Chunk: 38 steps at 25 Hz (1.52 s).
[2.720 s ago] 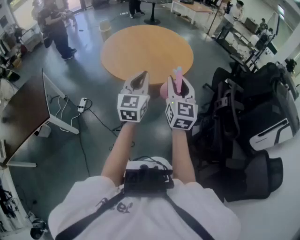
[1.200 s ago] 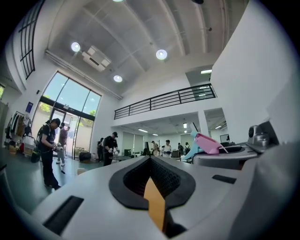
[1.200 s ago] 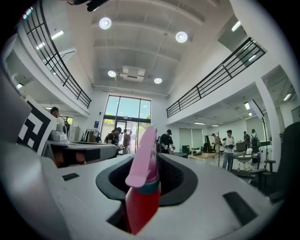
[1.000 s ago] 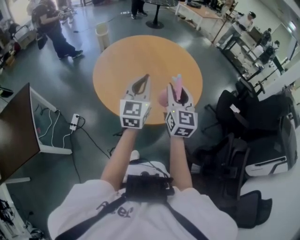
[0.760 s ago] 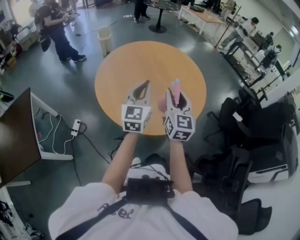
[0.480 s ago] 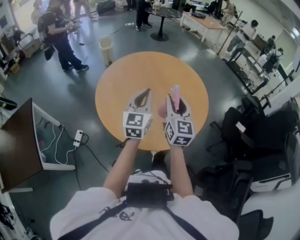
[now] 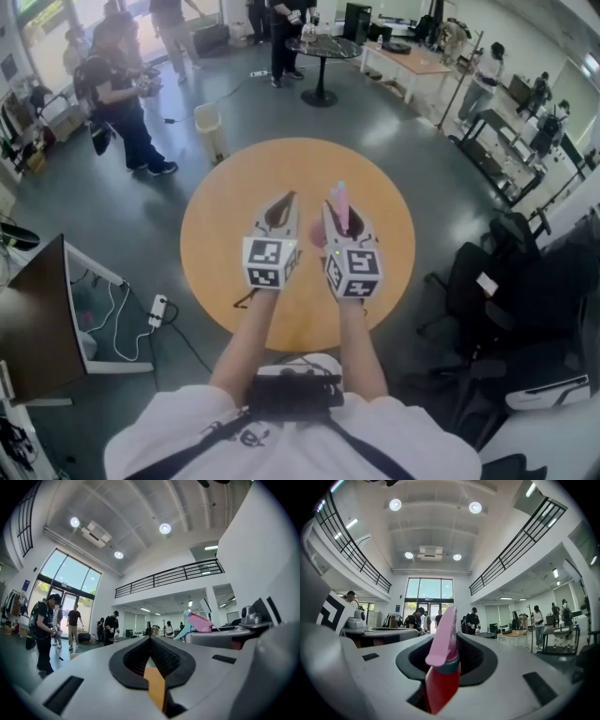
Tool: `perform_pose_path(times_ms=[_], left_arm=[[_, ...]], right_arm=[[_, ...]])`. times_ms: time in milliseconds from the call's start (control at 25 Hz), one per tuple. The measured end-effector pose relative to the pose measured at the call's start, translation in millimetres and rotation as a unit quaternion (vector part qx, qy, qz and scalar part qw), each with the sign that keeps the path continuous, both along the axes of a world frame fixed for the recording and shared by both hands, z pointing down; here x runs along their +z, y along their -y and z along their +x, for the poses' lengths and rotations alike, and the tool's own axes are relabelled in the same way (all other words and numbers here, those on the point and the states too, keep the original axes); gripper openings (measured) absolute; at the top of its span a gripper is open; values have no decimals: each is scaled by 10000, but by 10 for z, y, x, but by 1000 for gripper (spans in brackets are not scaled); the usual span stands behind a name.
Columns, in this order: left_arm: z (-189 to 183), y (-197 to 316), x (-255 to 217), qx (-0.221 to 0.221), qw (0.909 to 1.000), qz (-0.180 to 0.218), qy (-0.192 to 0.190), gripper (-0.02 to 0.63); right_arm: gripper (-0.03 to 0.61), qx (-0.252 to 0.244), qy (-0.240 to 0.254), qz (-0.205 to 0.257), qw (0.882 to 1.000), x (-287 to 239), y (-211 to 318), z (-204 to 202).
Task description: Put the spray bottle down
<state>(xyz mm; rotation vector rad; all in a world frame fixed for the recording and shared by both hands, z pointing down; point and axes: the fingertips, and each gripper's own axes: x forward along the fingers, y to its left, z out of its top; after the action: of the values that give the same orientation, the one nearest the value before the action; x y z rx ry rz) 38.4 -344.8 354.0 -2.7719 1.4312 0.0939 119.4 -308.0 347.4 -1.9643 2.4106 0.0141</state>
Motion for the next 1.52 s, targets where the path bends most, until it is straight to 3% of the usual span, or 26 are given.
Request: perform_pose_path(times_ms=[240, 600, 840, 1320, 1520], left_arm=[[312, 319, 234, -24, 9998, -143, 166, 12], [343, 1023, 555, -177, 9993, -300, 111, 12], [729, 1593, 810, -158, 9985, -484, 207, 12], [872, 2026, 1364, -272, 9941, -1053, 51, 12], [908, 2073, 1726, -260, 9915, -1261, 203, 12]], right_arm=[[144, -20, 109, -230, 9997, 236, 380, 378], [144, -19, 82, -515, 9986, 632, 1196, 521], [144, -86, 31, -645, 9979, 839, 1838, 829], [144, -146, -122, -1031, 9945, 1436, 2449, 1077], [145, -128, -142, -1158, 9931, 1751, 2611, 1158]])
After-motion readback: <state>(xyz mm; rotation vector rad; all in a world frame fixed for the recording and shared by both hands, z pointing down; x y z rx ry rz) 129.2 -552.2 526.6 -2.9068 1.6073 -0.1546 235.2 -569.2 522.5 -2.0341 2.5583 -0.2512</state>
